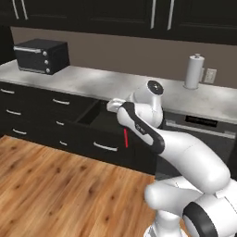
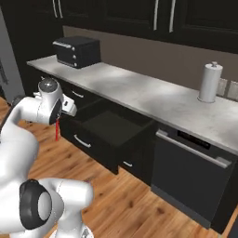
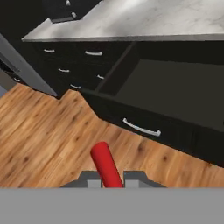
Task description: Take a straw from the drawer in front and place it inside the glass cup on the dining counter.
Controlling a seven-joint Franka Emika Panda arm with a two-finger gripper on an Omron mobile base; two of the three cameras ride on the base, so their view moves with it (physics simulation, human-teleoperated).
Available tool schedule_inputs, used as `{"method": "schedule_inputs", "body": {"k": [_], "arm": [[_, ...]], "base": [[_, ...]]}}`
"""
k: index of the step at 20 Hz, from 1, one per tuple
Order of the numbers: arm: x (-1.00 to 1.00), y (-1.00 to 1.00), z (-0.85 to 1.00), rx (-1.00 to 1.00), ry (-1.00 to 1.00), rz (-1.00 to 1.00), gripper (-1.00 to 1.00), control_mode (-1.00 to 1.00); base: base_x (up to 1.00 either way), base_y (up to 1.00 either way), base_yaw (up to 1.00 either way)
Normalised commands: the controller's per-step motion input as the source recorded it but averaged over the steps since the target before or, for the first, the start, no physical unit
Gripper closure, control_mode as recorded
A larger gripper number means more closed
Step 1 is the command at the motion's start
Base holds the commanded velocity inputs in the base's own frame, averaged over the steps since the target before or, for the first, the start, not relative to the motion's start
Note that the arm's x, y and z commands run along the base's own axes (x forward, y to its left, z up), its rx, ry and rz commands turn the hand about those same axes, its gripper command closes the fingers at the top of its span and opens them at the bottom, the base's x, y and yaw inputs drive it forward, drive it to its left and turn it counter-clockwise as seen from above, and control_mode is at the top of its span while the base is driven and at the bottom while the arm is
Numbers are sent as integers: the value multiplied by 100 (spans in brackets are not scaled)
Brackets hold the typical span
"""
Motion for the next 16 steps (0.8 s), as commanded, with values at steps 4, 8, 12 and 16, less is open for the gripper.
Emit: {"method": "schedule_inputs", "body": {"k": [4, 8, 12, 16], "arm": [[0, 0, 0, 0, 0, 0, 100, 100], [0, 0, 0, 0, 0, 0, 100, 100], [0, 0, 0, 0, 0, 0, 100, 100], [0, 0, 0, 0, 0, 0, 100, 100]], "base": [[-15, 74, 39], [3, 50, 55], [24, 31, 51], [41, 32, 44]]}}
